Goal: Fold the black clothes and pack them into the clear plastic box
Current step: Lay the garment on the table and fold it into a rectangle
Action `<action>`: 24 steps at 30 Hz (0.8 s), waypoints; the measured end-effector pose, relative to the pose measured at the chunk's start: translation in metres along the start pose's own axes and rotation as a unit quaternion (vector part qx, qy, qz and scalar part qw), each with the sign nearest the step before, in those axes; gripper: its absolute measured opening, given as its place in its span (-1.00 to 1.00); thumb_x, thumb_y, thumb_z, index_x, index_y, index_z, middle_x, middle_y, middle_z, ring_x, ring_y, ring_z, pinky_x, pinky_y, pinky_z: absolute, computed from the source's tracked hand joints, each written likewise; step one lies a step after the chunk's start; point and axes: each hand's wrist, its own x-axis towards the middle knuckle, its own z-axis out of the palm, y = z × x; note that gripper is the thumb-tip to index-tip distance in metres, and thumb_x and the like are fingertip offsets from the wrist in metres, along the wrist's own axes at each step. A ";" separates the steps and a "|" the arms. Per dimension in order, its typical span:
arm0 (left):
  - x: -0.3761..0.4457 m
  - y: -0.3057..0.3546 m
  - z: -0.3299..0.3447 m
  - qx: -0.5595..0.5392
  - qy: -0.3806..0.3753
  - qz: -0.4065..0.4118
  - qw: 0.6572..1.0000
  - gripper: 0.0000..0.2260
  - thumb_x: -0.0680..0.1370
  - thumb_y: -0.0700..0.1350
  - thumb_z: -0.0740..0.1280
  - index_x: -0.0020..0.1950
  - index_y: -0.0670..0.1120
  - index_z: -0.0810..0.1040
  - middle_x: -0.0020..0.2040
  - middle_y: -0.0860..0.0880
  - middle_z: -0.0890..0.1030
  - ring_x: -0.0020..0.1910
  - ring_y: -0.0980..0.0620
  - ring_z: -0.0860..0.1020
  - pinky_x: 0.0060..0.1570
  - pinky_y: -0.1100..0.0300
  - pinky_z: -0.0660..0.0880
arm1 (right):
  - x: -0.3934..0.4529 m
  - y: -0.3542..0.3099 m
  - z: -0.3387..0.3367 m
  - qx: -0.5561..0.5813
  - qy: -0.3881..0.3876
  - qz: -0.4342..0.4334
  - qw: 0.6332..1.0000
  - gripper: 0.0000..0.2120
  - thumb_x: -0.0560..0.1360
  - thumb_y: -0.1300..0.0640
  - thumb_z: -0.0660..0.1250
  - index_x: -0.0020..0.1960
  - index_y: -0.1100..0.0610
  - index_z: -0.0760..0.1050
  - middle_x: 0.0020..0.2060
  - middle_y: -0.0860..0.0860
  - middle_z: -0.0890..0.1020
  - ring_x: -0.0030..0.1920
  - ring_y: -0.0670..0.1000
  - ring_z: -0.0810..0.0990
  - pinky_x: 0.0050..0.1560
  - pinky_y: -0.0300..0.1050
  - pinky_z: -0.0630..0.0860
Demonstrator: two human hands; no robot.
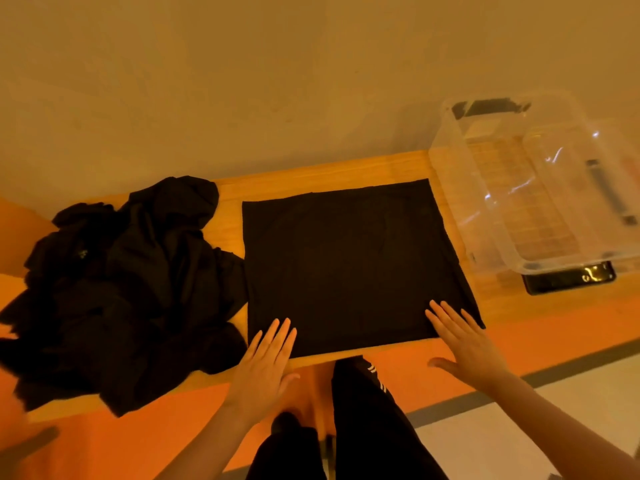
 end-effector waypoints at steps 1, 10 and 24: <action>-0.003 -0.002 0.005 0.009 0.019 0.013 1.000 -0.36 0.51 0.09 0.19 0.49 -0.14 0.05 0.43 -0.11 0.28 0.51 -0.08 -0.06 0.40 0.04 -0.11 | -0.005 0.003 0.004 -0.002 0.010 0.004 1.000 -0.28 0.50 -0.27 0.13 0.51 0.09 0.04 0.52 0.01 0.05 0.51 0.00 -0.09 0.42 -0.06 -0.06; -0.011 -0.005 0.010 0.008 0.106 0.073 0.992 -0.68 0.31 -0.17 0.40 0.06 -0.04 0.66 0.08 -0.01 0.65 0.10 0.04 0.60 0.00 0.15 0.56 | -0.012 0.022 -0.006 -0.085 0.128 0.075 0.985 -0.35 0.03 0.36 0.61 0.12 0.19 0.60 0.08 0.13 0.64 0.09 0.15 0.62 0.22 0.02 0.19; 0.024 -0.040 -0.162 -0.275 0.200 -0.107 0.934 -0.88 0.50 -0.15 0.37 -0.07 -0.16 0.66 -0.17 -0.07 0.64 -0.20 0.03 0.57 -0.13 0.15 0.44 | 0.004 0.015 -0.146 0.290 0.171 0.159 0.928 -0.83 0.54 0.30 0.23 0.02 0.19 0.59 -0.17 0.09 0.61 -0.18 0.04 0.54 -0.24 -0.29 0.37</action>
